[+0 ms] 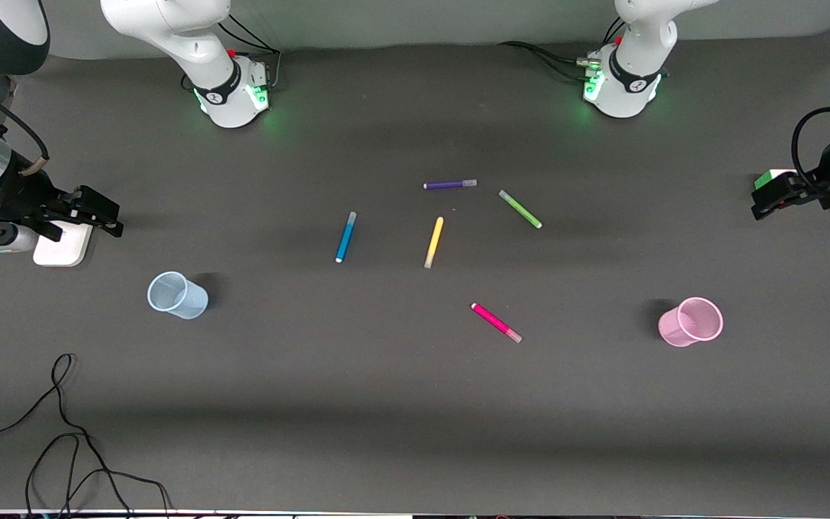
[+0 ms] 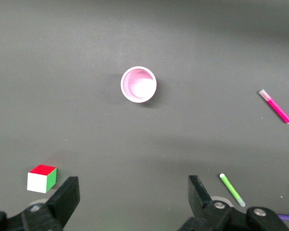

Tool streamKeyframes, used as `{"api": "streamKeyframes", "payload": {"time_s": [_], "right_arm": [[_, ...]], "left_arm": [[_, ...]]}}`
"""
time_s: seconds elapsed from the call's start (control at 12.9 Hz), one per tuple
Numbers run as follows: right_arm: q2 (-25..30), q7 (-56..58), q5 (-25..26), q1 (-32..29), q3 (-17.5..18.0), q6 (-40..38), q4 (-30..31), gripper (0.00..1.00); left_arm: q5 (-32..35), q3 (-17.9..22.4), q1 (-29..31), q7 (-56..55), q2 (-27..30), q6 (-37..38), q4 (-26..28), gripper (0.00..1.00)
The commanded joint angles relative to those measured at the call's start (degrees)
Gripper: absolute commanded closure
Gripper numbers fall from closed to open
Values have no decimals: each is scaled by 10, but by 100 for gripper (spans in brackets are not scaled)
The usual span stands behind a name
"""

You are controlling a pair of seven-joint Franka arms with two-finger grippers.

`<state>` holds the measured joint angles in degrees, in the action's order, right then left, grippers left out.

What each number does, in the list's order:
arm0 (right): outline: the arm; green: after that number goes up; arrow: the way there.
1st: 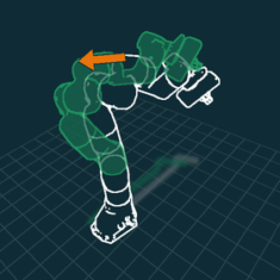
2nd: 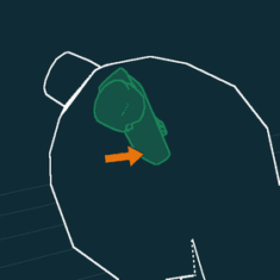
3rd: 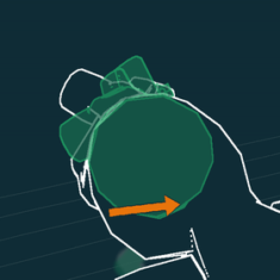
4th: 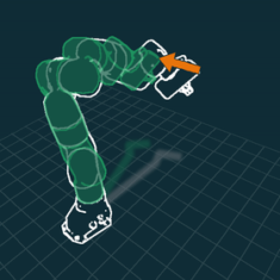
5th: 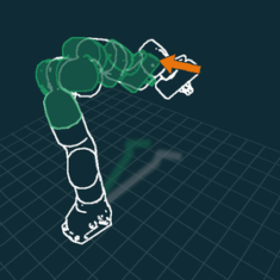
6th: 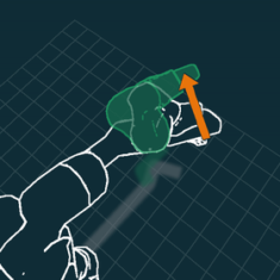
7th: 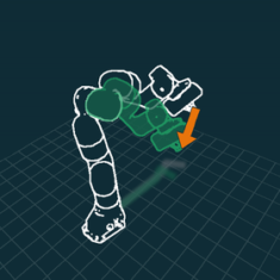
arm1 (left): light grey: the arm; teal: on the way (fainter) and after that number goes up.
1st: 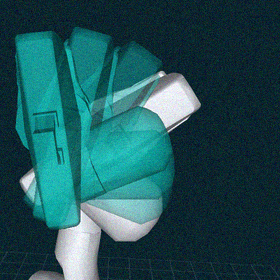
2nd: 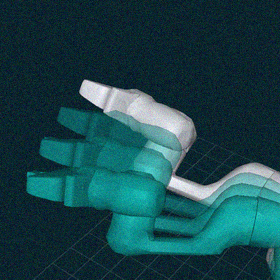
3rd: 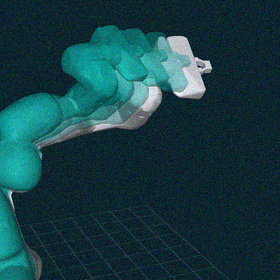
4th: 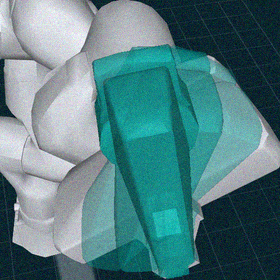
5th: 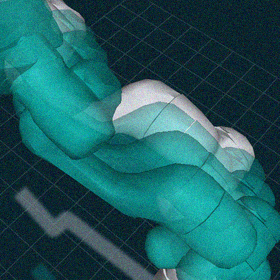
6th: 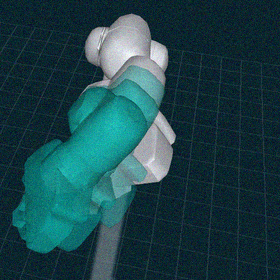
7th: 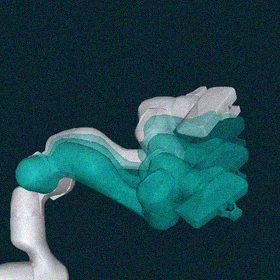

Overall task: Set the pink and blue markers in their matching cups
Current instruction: 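Move the right gripper toward the blue marker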

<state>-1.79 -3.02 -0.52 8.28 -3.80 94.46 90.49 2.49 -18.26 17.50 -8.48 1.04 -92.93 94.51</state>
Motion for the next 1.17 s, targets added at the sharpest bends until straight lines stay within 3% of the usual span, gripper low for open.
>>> {"api": "streamKeyframes", "payload": {"time_s": [0.0, 0.23, 0.47, 0.7, 0.78, 1.01, 1.09], "right_arm": [[5, 7, 3, 2, 3, -20, -4, 0], [-5, -5, 2, 2, 7, -23, -7, 0], [-36, -49, 0, 42, 11, -23, -2, 0], [-100, -114, -90, 56, 20, -20, 13, 0], [-132, -131, -97, 79, 22, -9, 14, 0], [-212, -243, -98, 146, 27, 54, 43, 0], [-226, -265, -98, 158, 32, 99, 76, 0]], "left_arm": [[9, -2, 0, 13, -6, 6, -13, 0], [22, -2, -1, 13, -9, 6, -15, 0], [23, -2, -1, 14, -17, 8, -28, 0], [53, -3, -7, 18, -40, 7, -50, 0], [52, 1, -18, 18, -46, 7, -52, 0], [54, 110, -146, 7, -47, 14, -52, 0], [54, 115, -156, 7, -47, 14, -52, 0]]}}
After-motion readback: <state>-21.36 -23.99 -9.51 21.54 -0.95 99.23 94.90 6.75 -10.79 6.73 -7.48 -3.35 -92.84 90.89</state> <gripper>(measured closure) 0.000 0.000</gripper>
